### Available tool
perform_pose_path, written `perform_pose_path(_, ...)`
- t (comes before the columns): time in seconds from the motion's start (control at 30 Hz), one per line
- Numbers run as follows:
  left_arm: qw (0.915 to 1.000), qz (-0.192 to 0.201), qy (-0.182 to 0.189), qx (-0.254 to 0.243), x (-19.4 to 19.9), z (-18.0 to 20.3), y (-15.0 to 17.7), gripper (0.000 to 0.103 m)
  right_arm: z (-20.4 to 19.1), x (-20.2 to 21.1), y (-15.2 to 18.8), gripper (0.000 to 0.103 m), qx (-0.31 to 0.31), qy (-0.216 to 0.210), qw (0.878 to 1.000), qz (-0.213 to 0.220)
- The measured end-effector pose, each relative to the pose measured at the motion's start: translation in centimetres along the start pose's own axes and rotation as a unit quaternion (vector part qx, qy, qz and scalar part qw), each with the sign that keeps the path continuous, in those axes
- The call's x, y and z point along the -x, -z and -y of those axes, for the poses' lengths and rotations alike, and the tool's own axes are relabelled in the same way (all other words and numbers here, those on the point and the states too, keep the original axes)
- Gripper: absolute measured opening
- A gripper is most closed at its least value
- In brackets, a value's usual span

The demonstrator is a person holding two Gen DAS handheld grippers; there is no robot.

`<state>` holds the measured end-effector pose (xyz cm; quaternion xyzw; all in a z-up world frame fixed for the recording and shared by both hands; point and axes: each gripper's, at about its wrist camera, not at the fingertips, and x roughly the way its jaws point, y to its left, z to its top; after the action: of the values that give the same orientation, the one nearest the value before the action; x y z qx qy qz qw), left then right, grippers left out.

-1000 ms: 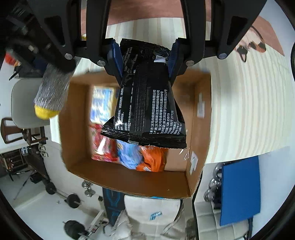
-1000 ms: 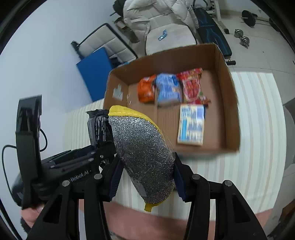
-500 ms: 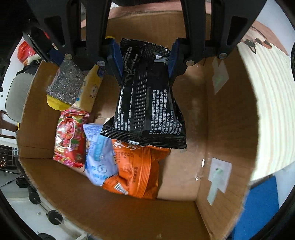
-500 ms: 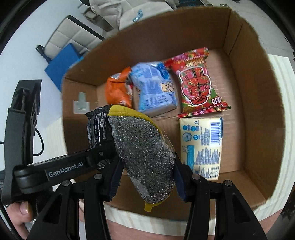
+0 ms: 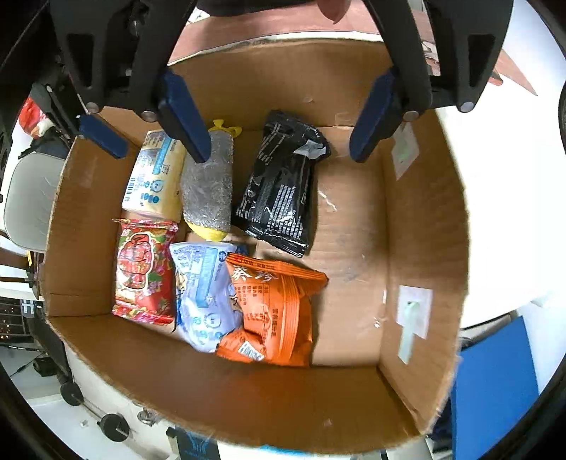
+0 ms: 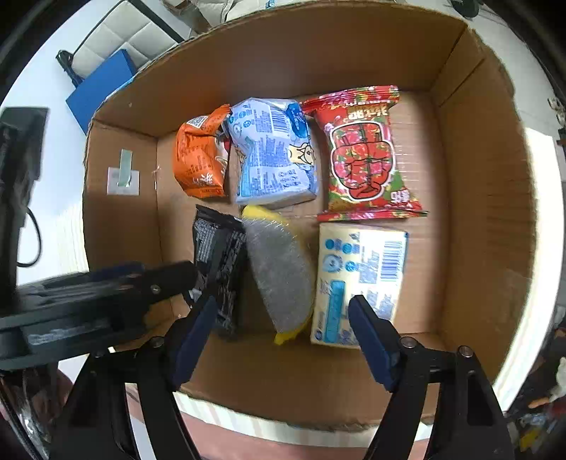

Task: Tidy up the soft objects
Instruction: 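Carry both items into the box and open both tools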

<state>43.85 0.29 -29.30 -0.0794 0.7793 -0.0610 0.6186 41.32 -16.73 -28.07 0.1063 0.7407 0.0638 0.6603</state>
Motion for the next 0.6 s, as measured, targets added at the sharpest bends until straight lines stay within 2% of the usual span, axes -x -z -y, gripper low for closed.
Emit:
perform_pose_path(0.03,1.0,0.004,-0.002,-0.002,0.4,0.0,0.3,0.094,0.0,0.3,0.1,0.094,0.001,0.005,1.0,0.002)
perform_pose_path(0.17,0.9997,0.022,-0.007,-0.009,2.0,0.3,1.8,0.095,-0.3,1.8,0.9,0.103,0.013,0.03,0.999,0.018)
perform_pose_path(0.37,0.9976,0.06,-0.025,-0.024,4.7,1.7,4.2,0.095,-1.0,4.0,2.2,0.103,0.027,0.049,0.997,0.046)
perform_pose_path(0.47,0.9948,0.095,-0.032,-0.022,6.0,2.8,5.2,0.095,-1.3,5.1,3.2,0.103,0.035,0.047,0.996,0.061)
perform_pose_path(0.6,0.9892,0.143,-0.027,-0.015,7.3,2.3,7.6,0.095,-1.7,7.0,5.3,0.103,0.049,0.028,0.995,0.081)
